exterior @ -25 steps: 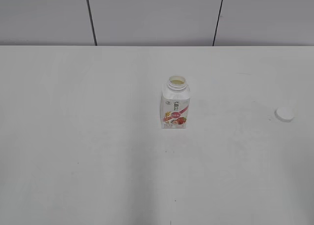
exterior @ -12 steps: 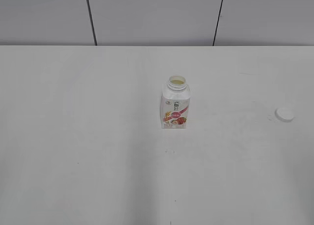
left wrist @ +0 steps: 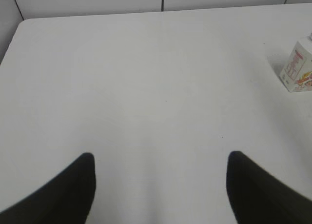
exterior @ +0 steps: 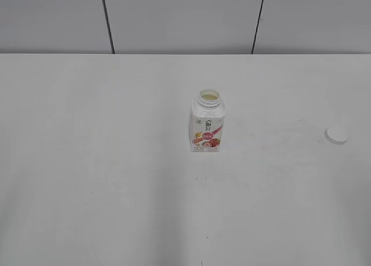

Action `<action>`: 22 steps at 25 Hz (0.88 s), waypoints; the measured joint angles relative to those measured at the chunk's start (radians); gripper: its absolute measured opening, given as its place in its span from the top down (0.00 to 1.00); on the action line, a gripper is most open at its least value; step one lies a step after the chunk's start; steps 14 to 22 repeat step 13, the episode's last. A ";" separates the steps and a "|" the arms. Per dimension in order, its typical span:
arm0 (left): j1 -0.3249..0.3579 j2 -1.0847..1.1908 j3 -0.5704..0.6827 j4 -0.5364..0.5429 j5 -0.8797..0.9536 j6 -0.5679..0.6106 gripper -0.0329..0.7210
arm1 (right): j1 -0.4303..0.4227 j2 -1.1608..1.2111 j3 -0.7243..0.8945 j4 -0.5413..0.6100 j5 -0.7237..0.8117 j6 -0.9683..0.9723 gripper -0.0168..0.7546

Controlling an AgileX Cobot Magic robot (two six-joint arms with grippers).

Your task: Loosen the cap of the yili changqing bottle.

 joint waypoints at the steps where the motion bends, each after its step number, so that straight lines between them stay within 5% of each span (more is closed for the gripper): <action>1: 0.000 0.000 0.000 -0.004 0.000 0.000 0.28 | 0.000 0.000 0.000 0.000 0.000 0.000 0.31; 22: 0.000 0.000 0.000 -0.007 0.000 -0.001 0.28 | 0.000 0.000 0.000 0.000 0.000 0.000 0.31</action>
